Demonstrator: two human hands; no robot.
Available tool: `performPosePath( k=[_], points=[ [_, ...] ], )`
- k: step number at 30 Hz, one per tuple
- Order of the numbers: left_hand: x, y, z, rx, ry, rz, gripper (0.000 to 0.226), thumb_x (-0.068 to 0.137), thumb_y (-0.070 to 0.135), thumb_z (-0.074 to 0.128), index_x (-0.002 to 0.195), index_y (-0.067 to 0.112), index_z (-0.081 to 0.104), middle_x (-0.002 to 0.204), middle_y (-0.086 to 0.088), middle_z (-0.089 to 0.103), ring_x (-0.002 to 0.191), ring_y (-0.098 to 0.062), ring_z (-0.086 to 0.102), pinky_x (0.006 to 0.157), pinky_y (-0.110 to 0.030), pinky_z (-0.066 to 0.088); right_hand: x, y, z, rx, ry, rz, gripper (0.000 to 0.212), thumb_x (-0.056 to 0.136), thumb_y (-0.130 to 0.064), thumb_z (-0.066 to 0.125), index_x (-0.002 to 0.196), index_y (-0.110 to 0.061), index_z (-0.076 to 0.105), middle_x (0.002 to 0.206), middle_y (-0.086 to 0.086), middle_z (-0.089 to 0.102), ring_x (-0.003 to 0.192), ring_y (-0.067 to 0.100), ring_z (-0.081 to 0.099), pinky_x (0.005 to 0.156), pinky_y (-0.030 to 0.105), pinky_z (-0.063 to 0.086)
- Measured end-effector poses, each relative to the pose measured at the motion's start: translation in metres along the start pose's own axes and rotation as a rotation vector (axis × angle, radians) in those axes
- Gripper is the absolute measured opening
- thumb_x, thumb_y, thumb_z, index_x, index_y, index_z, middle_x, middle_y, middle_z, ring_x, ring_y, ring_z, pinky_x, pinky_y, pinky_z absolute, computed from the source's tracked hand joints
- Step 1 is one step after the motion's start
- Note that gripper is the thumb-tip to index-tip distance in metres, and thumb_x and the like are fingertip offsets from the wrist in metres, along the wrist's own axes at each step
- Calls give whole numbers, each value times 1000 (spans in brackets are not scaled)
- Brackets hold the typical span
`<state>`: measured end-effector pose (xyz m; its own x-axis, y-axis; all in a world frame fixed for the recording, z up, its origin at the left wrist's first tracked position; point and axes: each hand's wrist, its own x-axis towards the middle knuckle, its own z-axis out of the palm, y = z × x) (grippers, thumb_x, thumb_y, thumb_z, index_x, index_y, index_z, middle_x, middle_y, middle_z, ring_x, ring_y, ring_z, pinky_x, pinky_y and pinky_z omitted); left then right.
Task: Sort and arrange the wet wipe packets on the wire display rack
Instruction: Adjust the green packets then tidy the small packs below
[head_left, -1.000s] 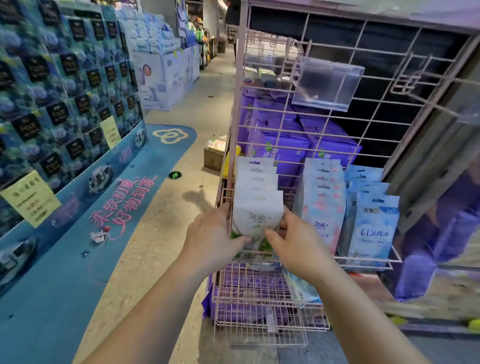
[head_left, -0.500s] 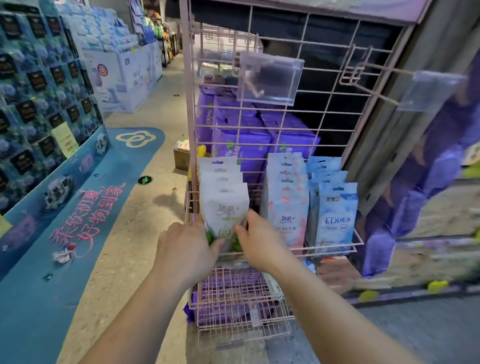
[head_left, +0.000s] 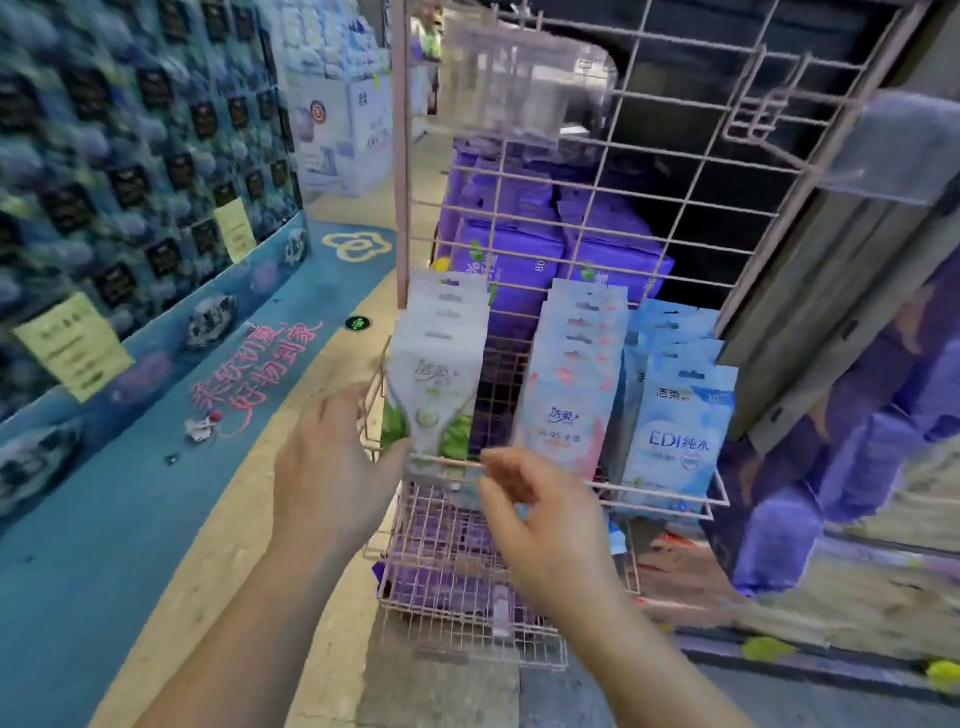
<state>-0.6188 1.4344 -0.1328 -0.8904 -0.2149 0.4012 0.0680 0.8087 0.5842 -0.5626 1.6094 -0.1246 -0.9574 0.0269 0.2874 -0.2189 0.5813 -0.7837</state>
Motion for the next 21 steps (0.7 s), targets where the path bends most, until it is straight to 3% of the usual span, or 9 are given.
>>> performPosePath(
  k=[4, 6, 8, 10, 12, 14, 16, 19, 21],
  points=[
    [-53, 7, 24, -113, 142, 12, 18, 79, 29, 69, 93, 25, 58, 78, 17, 47, 69, -5, 42, 58, -21, 32, -44, 69, -10, -61, -465, 129, 10, 83, -28, 66, 91, -28, 71, 66, -26, 62, 68, -13, 58, 61, 4, 39],
    [-83, 14, 47, -154, 25, -46, 12, 81, 27, 67, 85, 29, 56, 75, 15, 51, 65, -3, 46, 56, -19, 33, -53, 102, -18, -87, -525, 197, 10, 84, -23, 67, 90, -25, 73, 74, -18, 67, 68, -8, 59, 65, 8, 43],
    [-102, 18, 73, -230, -215, -133, 12, 82, 30, 68, 89, 28, 59, 81, 11, 59, 66, -6, 53, 57, -23, 39, -55, 123, -26, -58, -449, 274, 7, 84, -22, 67, 86, -28, 71, 78, -13, 69, 71, 2, 62, 66, 14, 46],
    [-106, 18, 98, -256, -391, -205, 24, 81, 33, 69, 102, 24, 60, 94, 4, 62, 71, -11, 58, 62, -26, 43, -50, 137, -33, -45, -321, 341, 8, 84, -25, 67, 82, -32, 66, 76, -13, 69, 68, 0, 62, 63, 15, 47],
    [-98, 16, 121, -246, -414, -213, 34, 78, 32, 72, 107, 24, 58, 102, 1, 59, 77, -12, 59, 65, -26, 43, -40, 150, -36, -52, -150, 366, 11, 83, -24, 67, 81, -34, 61, 75, -11, 67, 61, -2, 58, 56, 14, 43],
    [-86, 9, 140, -251, -391, -221, 43, 70, 23, 74, 108, 25, 55, 106, -1, 55, 82, -15, 60, 65, -27, 48, -30, 160, -32, -55, 28, 365, 13, 81, -22, 68, 90, -29, 62, 79, -10, 66, 60, 4, 58, 56, 22, 42],
    [-68, -7, 152, -236, -385, -310, 48, 66, 14, 73, 112, 13, 59, 105, -5, 53, 93, -28, 62, 74, -36, 54, -20, 166, -23, -121, 152, 360, 28, 77, -21, 72, 103, -19, 64, 94, -1, 65, 77, 16, 61, 66, 28, 45],
    [-37, -30, 162, -131, -408, -295, 33, 65, 23, 77, 90, 5, 66, 89, -12, 65, 90, -36, 63, 76, -37, 54, 0, 170, -5, -442, 91, 305, 45, 74, -32, 74, 110, -7, 64, 108, 14, 65, 107, 32, 54, 89, 33, 40],
    [-17, -37, 165, -121, -554, -132, 19, 69, 35, 78, 79, 27, 64, 89, 4, 67, 86, -22, 61, 71, -20, 50, 16, 165, 5, -740, -106, 330, 45, 81, -49, 62, 110, -14, 66, 112, 9, 67, 110, 28, 55, 93, 31, 33]
  ],
)
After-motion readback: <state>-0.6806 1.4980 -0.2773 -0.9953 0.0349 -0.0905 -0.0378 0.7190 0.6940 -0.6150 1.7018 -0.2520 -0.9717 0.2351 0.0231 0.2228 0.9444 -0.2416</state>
